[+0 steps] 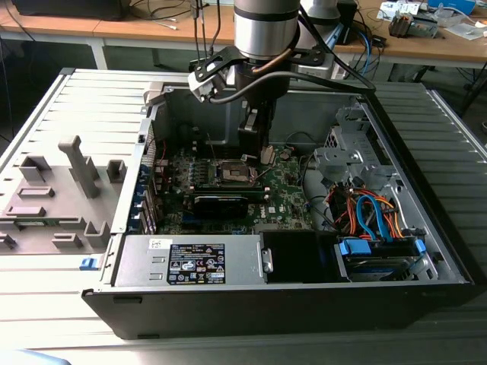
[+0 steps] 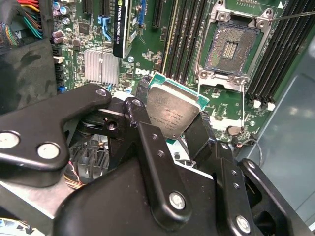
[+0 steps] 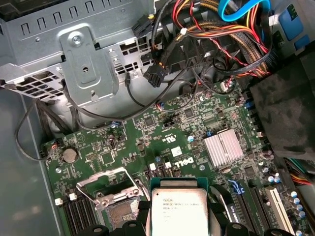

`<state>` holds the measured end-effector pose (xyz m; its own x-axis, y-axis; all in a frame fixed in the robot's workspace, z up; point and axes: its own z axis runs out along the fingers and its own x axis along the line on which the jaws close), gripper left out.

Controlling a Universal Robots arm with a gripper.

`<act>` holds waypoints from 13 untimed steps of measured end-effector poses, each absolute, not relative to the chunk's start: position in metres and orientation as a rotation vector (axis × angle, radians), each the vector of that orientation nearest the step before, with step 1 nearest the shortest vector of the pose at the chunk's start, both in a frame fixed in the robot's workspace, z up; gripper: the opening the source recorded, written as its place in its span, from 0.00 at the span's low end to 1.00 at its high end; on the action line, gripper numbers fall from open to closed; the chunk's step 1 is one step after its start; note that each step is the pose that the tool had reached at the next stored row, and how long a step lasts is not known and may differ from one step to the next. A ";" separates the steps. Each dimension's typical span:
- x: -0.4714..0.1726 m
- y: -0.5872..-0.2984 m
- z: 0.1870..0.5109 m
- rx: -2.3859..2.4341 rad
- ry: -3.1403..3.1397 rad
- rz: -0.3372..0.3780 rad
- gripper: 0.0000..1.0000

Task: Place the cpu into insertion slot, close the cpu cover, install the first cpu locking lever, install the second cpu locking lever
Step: 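Place the cpu into insertion slot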

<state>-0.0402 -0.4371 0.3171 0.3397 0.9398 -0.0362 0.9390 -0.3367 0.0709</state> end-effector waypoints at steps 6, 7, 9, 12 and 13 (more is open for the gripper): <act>-0.040 -0.437 0.317 2.512 1.751 0.016 0.55; -0.040 -0.437 0.317 2.513 1.750 0.016 0.55; -0.040 -0.437 0.317 2.515 1.747 0.016 0.55; -0.040 -0.437 0.317 2.520 1.740 0.016 0.55; -0.040 -0.437 0.317 2.521 1.738 0.015 0.55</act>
